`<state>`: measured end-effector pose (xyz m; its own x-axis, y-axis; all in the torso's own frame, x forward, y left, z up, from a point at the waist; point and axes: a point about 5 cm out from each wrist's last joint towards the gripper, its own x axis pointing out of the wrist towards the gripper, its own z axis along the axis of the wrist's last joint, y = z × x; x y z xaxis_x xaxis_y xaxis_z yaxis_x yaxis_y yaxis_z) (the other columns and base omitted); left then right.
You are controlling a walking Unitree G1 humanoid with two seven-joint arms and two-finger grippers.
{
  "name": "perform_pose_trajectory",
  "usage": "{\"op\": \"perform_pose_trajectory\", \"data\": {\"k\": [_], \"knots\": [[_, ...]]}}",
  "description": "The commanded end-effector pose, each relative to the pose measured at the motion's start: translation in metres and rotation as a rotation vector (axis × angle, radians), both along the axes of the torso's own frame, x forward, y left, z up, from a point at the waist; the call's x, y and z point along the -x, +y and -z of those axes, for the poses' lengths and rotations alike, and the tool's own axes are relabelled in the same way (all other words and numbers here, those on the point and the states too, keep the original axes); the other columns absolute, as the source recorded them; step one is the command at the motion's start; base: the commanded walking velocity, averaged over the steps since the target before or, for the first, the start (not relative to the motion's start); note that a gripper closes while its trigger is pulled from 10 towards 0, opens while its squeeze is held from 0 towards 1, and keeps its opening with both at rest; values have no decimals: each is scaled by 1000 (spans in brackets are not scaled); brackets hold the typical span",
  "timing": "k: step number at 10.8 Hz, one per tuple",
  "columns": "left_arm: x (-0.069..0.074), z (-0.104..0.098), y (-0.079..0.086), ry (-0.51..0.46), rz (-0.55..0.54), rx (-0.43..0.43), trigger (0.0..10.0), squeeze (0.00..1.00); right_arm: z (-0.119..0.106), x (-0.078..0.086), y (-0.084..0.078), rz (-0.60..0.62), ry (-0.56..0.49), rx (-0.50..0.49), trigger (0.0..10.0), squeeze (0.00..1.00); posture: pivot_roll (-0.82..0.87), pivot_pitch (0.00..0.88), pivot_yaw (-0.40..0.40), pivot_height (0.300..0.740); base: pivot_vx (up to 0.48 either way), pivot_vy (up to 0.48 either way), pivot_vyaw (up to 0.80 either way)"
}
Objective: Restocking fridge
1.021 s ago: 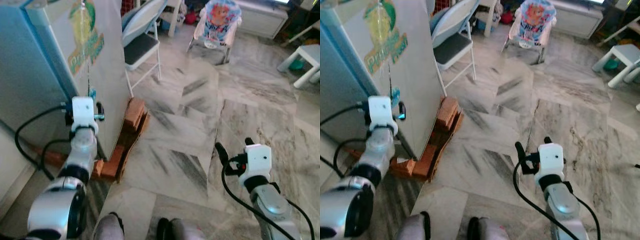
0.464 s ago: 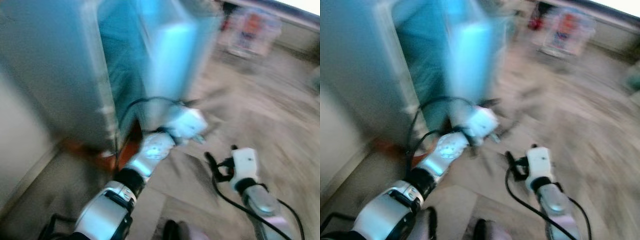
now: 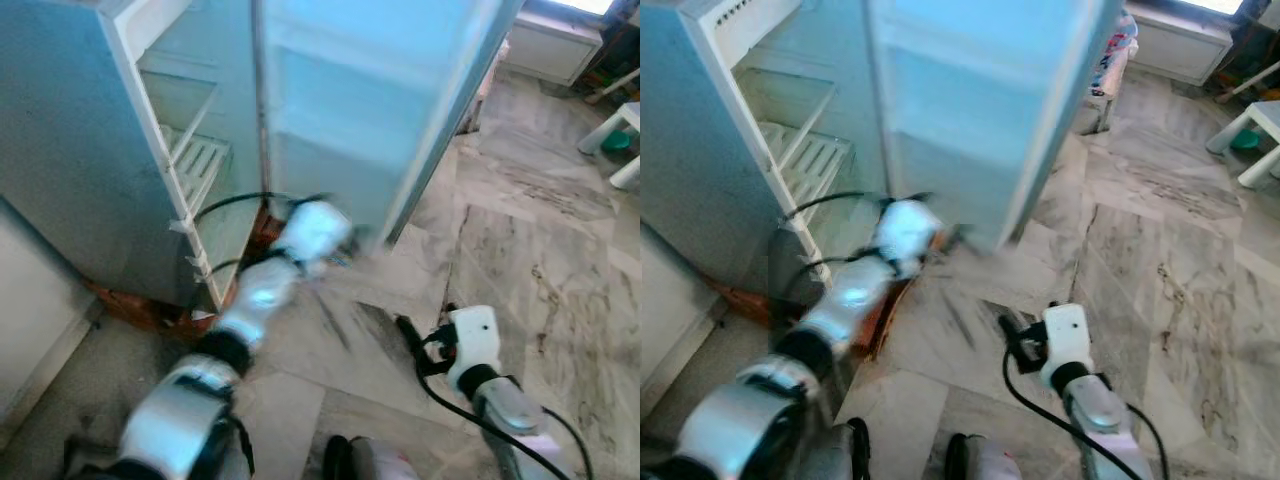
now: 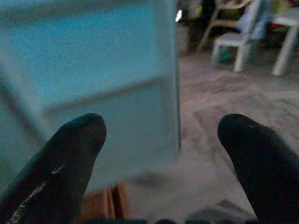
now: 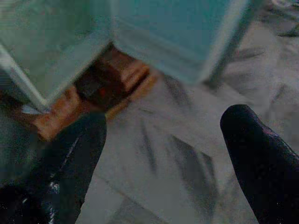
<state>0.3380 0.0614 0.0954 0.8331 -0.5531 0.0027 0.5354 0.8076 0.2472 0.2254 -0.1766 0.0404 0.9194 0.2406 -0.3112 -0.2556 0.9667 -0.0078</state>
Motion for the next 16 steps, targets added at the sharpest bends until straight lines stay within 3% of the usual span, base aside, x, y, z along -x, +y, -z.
{"op": "perform_pose_trajectory", "data": {"k": [1,3,5,7,9,11,13,16], "knots": [[4,8,6,26,-26,10,10000,0,-2,-2,-3,10,-21,10,10000,0,31,107,-79,740,0,0,0],[21,28,55,39,-241,32,10000,0,-8,-10,-2,12,-52,-37,10000,0,76,118,-76,740,0,0,0],[47,27,95,-3,-332,-12,10000,0,-14,-20,1,-4,-83,-14,10000,0,114,133,-62,740,0,0,0],[61,25,115,7,-424,29,10000,0,-21,-27,-2,46,-127,-25,10000,0,104,128,-55,740,0,0,0],[73,26,103,45,-417,39,10000,0,-26,-31,-2,108,-160,-58,10000,0,107,113,-56,740,0,0,0],[71,22,95,43,-407,59,10000,0,-27,-36,3,101,-173,-62,10000,0,109,101,-51,740,120,-362,0],[67,17,92,45,-398,60,10000,0,-31,-43,-1,144,-224,69,10000,0,108,98,-47,740,259,-401,0],[66,16,88,52,-384,55,10000,0,-25,-42,1,160,-189,30,10000,0,108,92,-39,740,286,-382,0]]}}
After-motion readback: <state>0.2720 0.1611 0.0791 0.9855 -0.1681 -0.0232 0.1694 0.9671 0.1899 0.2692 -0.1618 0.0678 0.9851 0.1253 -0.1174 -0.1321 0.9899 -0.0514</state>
